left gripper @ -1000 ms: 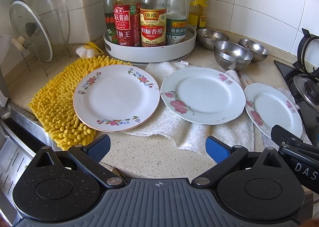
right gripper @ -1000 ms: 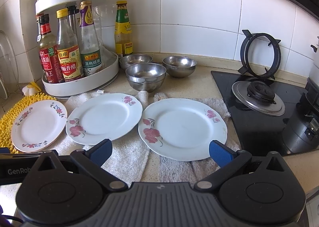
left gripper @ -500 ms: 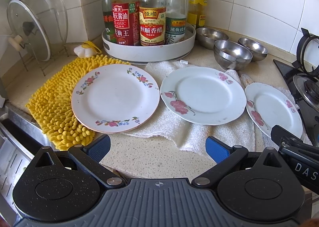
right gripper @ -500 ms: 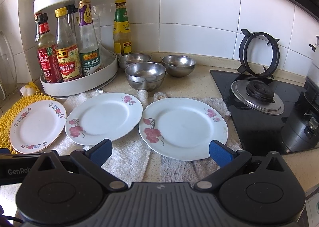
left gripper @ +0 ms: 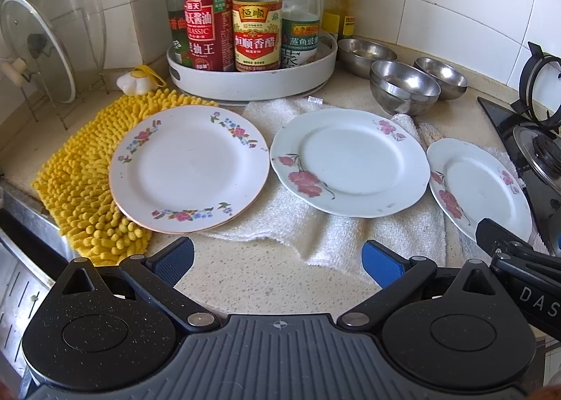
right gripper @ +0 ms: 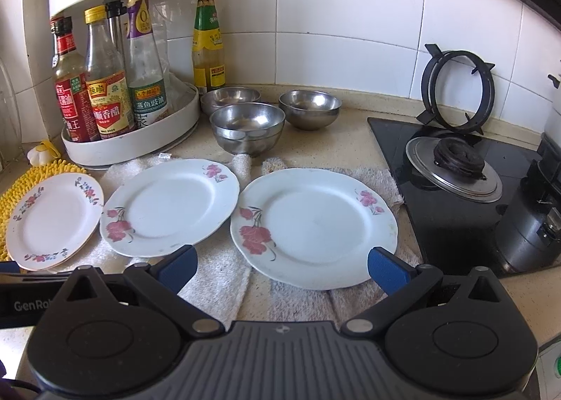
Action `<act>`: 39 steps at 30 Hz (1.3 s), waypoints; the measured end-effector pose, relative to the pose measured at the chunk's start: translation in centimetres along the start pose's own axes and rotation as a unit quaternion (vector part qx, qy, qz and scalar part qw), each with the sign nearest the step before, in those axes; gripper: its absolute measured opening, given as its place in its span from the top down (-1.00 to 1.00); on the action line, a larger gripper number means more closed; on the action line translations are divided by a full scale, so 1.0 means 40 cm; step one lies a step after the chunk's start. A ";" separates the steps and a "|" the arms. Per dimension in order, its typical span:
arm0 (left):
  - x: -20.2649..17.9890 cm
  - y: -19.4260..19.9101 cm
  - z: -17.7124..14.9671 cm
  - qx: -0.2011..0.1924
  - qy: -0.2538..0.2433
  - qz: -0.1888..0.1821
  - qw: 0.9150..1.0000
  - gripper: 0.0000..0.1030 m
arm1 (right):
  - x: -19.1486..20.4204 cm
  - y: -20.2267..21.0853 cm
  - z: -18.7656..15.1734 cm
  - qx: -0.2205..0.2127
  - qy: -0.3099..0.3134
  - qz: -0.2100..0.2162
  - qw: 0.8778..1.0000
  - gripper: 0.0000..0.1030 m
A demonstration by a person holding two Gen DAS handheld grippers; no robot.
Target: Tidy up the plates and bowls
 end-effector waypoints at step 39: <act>-0.351 -0.200 0.101 0.087 -0.019 -0.247 0.965 -0.91 | -0.346 -0.367 0.134 0.118 -0.002 0.152 0.981 -0.62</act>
Point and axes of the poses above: each gripper's, at about its wrist camera, not at the fingertips, and y roughly against the way its jaws point, x to its left, z to its top, the point moved 2 cm from there along -y, roughly the way its jaws point, and after that the axes turned 2 degrees about z, right-handed, at the moved point
